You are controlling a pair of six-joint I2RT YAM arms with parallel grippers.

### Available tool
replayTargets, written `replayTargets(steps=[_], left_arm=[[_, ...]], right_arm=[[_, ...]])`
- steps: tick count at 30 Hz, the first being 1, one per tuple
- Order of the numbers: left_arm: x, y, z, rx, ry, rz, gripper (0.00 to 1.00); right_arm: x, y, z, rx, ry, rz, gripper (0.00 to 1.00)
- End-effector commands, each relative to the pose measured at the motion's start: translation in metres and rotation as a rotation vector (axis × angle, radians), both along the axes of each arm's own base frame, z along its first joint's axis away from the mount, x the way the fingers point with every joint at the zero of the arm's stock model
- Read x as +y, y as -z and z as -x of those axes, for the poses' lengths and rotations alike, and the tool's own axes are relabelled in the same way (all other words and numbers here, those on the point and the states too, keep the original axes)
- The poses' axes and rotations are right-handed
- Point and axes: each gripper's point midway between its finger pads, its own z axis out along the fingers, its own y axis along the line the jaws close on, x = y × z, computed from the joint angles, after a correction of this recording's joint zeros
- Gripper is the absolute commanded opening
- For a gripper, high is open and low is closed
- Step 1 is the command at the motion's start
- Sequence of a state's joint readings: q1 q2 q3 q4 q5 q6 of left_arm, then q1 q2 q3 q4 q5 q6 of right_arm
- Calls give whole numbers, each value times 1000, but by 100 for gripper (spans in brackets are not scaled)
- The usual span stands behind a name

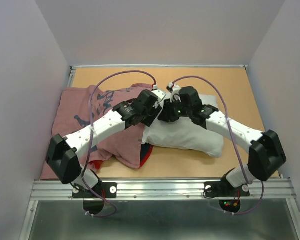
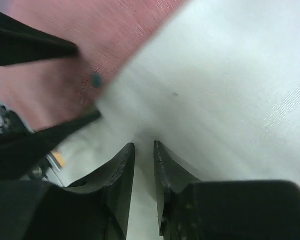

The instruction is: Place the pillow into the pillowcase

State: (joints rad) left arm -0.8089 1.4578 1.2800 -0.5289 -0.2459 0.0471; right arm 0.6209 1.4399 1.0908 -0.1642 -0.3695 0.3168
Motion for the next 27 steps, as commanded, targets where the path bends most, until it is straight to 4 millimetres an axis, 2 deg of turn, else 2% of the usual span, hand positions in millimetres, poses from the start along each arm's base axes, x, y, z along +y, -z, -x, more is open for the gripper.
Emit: replayTargets(steps=[1,3,5,6,9,10,11,12,14,15,17,18,19,21,24,25,26,27], left_arm=[[2,-23,-25,-108,-82,-21,66],[5,-14,-29,-94,-93,-68,61],[8,-22,-33,-121,-106,-79,50],[8,-26,-34,-127,-107,-72,50],[-10,-47,-27,-119,-22,32,30],[-26,-48,-16,-77,71,91,12],[-35,-56,-12,-68,112,130,2],[-44,-57,-6,-42,158,158,0],[-75,-72,13,22,304,286,0],[-93,-82,30,72,415,373,0],[-117,-112,43,65,539,502,0],[-130,-122,58,121,610,584,0],[-140,-141,60,95,659,645,0],[-154,-158,70,141,715,739,0],[-163,-163,70,167,739,791,0],[-161,-158,65,171,721,788,0],[-156,-139,61,198,687,769,0],[-142,-132,45,196,617,768,0]], right_arm=[[-4,50,3,108,8,68,26],[-3,59,5,135,7,70,24],[-4,68,5,155,17,75,20],[-3,69,5,159,16,74,20],[-1,73,5,175,14,71,17],[0,74,4,180,15,66,17],[4,76,4,194,2,56,16],[7,74,5,208,-2,39,16],[15,69,6,239,-18,-15,15],[19,66,8,250,-25,-40,15],[26,57,9,253,-49,-102,15],[29,53,8,271,-42,-130,15],[31,47,6,270,-47,-159,15],[32,42,4,311,-27,-200,14],[27,32,-2,359,2,-270,13],[25,28,-3,361,7,-285,13],[21,25,-7,360,22,-301,13],[18,25,-7,365,33,-305,13]])
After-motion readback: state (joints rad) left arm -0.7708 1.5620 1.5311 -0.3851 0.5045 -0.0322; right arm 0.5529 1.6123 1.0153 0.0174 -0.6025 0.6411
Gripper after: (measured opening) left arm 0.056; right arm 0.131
